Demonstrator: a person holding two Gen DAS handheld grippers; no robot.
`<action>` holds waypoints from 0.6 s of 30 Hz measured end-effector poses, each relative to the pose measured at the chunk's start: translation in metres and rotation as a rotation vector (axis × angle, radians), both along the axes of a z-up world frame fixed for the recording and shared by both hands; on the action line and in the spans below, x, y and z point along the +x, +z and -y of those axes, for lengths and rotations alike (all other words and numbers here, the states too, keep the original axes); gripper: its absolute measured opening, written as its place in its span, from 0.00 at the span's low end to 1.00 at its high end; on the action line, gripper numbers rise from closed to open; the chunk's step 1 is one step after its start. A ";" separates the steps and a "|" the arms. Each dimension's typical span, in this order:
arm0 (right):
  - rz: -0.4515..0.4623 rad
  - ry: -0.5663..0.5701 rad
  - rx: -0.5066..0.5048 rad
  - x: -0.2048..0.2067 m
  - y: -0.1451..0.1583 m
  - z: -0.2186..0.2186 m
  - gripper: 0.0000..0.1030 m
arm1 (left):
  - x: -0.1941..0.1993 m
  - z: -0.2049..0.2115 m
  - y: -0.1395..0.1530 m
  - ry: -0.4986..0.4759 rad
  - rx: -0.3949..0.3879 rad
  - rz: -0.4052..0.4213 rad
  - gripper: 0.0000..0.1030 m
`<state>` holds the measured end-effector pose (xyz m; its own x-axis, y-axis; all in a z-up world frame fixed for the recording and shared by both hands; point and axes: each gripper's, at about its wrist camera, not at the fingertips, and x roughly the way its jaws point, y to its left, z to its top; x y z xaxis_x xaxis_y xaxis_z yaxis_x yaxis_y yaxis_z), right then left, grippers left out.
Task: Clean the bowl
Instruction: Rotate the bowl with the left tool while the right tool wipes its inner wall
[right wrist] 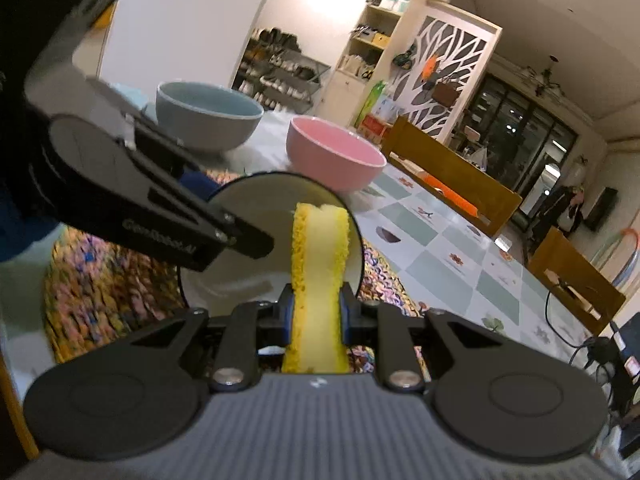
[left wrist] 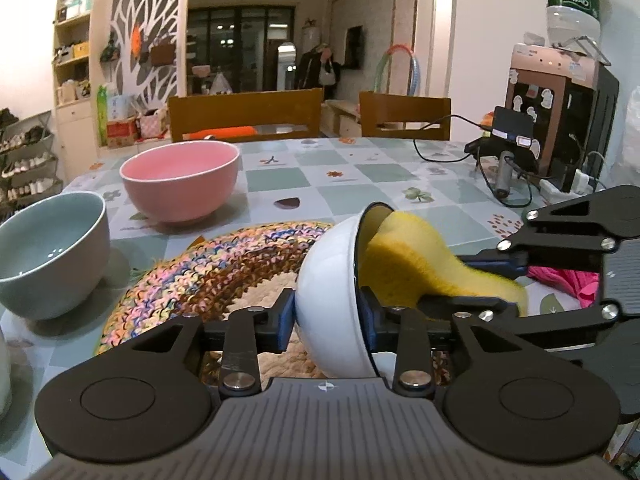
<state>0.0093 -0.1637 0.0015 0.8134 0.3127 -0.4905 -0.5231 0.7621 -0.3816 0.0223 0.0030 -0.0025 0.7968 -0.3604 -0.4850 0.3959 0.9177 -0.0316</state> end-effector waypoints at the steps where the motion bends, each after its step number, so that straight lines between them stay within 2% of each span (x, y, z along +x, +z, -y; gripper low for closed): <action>1: -0.006 -0.001 0.005 0.003 -0.002 0.001 0.20 | 0.000 0.001 0.000 0.000 -0.001 0.004 0.38; 13: -0.071 0.004 0.120 0.010 -0.014 0.009 0.20 | -0.002 0.005 -0.006 0.023 -0.012 0.024 0.41; 18: -0.123 0.010 0.210 0.011 -0.014 0.013 0.20 | -0.004 0.004 -0.006 0.032 -0.036 0.027 0.36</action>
<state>0.0202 -0.1766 -0.0124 0.7482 0.4260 -0.5087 -0.5635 0.8127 -0.1483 0.0182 -0.0006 -0.0086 0.8209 -0.3515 -0.4500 0.3676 0.9284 -0.0545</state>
